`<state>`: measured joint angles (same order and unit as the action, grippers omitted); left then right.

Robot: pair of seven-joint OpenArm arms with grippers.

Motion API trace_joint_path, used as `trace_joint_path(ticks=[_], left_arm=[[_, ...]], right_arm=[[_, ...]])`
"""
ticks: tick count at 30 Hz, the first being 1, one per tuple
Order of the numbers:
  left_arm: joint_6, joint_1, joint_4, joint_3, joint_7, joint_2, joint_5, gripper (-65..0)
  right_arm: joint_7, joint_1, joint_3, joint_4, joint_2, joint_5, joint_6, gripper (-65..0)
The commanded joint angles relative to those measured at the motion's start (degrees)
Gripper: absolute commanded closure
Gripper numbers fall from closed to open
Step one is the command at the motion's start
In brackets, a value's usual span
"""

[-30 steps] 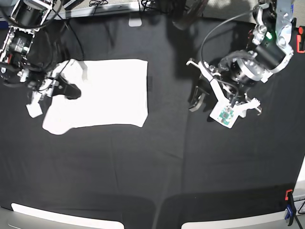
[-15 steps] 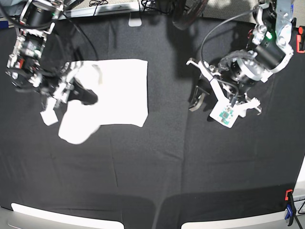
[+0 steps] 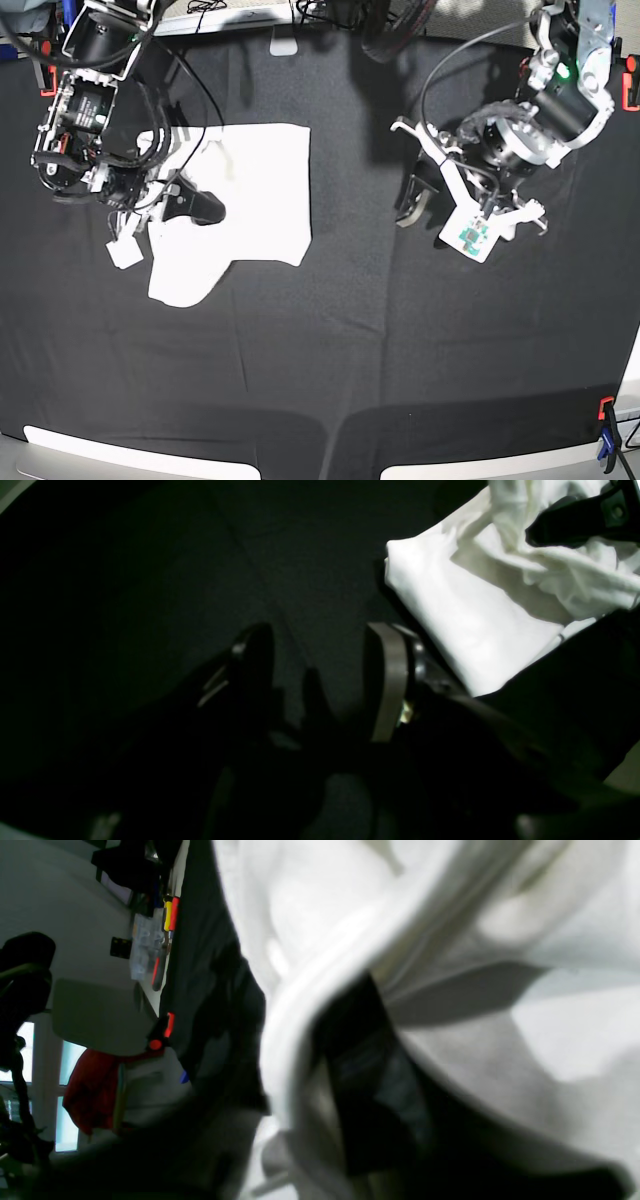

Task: Layout the t-shirt on the table in an organized manner, then fold the t-shirt properly
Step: 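Press and tuck the folded bundle edges with both grippers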

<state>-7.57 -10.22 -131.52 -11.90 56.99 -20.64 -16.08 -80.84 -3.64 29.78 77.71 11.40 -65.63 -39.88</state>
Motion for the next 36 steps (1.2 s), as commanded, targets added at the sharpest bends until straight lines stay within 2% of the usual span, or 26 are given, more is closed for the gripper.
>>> trace_joint_path(ticks=[1,3,10,15,20,25,30,33,36], left_arm=[[0.1,0.5,-1.0,0.2,-1.4,-0.2,-0.1,-26.9],[0.1,0.5,-1.0,0.2,-1.4,-0.2,-0.1,-26.9],[0.1,0.5,-1.0,0.2,-1.3,-0.2,-0.1,-26.9],[0.1,0.5,-1.0,0.2,-1.3,-0.2,-0.1,-26.9],[0.1,0.5,-1.0,0.2,-1.3,-0.2,-0.1,-26.9],[0.1,0.5,-1.0,0.2,-1.3,-0.2,-0.1,-26.9],[0.1,0.5,-1.0,0.2,-1.3,-0.2,-0.1,-26.9],[0.1,0.5,-1.0,0.2,-1.3,-0.2,-0.1,-26.9],[0.1,0.5,-1.0,0.2,-1.3,-0.2,-0.1,-26.9]], right_arm=[[0.8,-0.9,0.2,1.9,0.6,-2.1,-0.1,-25.3],[0.8,-1.0,0.2,3.6,0.7,-2.0,-0.1,-29.3],[0.8,-0.9,0.2,13.6,0.5,-1.7,-0.1,-29.3],[0.8,0.0,0.1,14.1,0.3,-1.7,-0.1,-29.3],[0.8,0.4,-0.4,14.1,-3.3,-0.4,-0.1,-29.3],[0.8,2.3,-7.7,14.1,-8.2,0.0,-0.1,-29.2],[0.8,2.4,-17.1,14.1,-12.1,7.3,-0.1,-29.2],[0.8,2.2,-20.3,14.1,-12.8,8.8,-0.1,-29.2],[0.8,0.7,-20.7,14.3,-12.6,8.5,-0.1,-29.2]])
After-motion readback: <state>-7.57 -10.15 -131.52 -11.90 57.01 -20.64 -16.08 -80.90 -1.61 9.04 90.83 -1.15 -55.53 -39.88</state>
